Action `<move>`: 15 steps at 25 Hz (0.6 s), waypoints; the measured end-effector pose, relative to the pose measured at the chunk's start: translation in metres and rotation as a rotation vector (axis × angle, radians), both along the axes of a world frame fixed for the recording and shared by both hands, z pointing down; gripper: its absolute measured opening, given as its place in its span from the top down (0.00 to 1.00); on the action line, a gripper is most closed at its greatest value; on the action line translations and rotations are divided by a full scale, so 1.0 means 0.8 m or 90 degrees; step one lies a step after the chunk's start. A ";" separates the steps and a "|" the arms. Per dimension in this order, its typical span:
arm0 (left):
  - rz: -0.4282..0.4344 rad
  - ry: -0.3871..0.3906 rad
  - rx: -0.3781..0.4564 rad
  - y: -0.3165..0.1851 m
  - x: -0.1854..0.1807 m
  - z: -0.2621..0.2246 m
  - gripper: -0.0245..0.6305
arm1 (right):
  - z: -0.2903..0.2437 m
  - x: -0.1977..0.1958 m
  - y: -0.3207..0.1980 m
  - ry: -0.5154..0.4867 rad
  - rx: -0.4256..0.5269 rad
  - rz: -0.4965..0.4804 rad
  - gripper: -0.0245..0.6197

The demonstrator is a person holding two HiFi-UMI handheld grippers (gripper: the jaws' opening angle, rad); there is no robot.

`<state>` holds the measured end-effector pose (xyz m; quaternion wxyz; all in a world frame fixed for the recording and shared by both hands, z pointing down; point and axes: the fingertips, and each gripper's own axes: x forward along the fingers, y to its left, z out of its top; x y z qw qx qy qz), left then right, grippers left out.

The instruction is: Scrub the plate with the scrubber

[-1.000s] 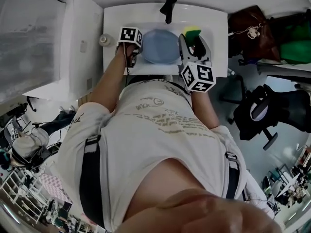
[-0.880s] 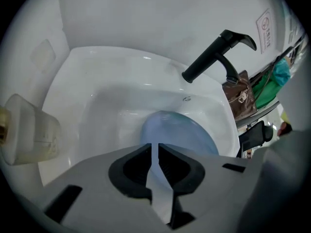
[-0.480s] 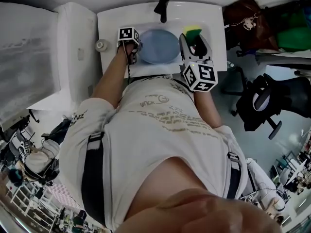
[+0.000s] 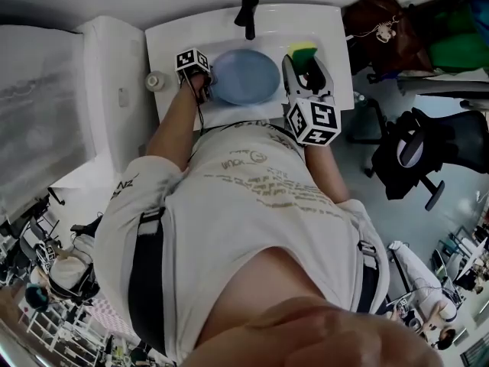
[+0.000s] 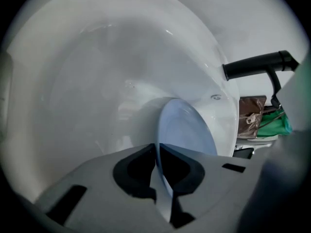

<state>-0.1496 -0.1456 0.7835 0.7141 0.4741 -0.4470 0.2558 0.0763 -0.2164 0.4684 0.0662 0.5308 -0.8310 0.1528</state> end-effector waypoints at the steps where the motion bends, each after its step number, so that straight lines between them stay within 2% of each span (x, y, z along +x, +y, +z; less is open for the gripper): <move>1: -0.006 0.001 0.005 -0.003 -0.001 -0.003 0.91 | 0.001 0.000 0.000 0.002 -0.002 0.003 0.61; 6: -0.026 0.031 0.030 -0.007 0.002 -0.016 0.91 | 0.007 -0.001 0.001 0.009 -0.012 0.010 0.61; 11: -0.008 0.051 0.082 -0.013 0.011 -0.037 0.91 | 0.011 -0.002 0.006 0.018 -0.019 0.008 0.61; 15: 0.003 0.053 0.137 -0.024 0.027 -0.059 0.91 | 0.038 -0.002 0.010 0.045 -0.075 -0.006 0.62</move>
